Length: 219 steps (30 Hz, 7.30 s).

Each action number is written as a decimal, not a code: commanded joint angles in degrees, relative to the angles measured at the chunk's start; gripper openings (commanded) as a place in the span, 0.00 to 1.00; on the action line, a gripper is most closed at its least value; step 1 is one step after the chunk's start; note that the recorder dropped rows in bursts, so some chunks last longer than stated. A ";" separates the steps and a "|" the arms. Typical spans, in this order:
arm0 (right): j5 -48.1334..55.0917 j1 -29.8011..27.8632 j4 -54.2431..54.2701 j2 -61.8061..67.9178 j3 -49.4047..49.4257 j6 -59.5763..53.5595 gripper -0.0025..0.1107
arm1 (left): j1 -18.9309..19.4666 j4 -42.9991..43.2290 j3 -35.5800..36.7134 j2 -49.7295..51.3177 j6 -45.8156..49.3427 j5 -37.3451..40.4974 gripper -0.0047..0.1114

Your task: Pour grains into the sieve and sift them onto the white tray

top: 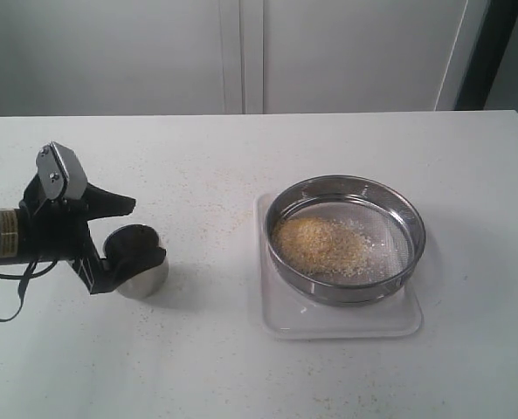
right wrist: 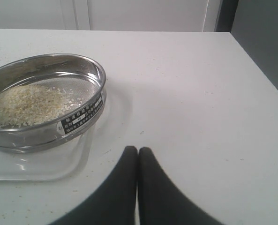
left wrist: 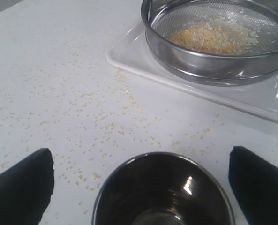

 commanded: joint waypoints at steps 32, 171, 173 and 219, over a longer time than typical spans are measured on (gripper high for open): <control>-0.81 -0.04 -0.34 -0.27 0.33 0.12 0.02 | 0.25 2.17 0.27 -18.26 -25.02 5.72 0.04; -0.81 -0.04 -0.34 -0.27 0.33 1.82 0.02 | -3.95 -88.25 1.36 -52.71 39.60 93.25 0.04; -0.81 -0.04 -0.34 -0.27 0.33 1.82 0.02 | -3.95 -88.25 1.36 -54.39 39.60 92.85 0.04; -0.81 -0.04 -0.34 -0.27 0.33 1.82 0.02 | 6.23 -87.79 10.02 -74.98 41.89 85.42 0.04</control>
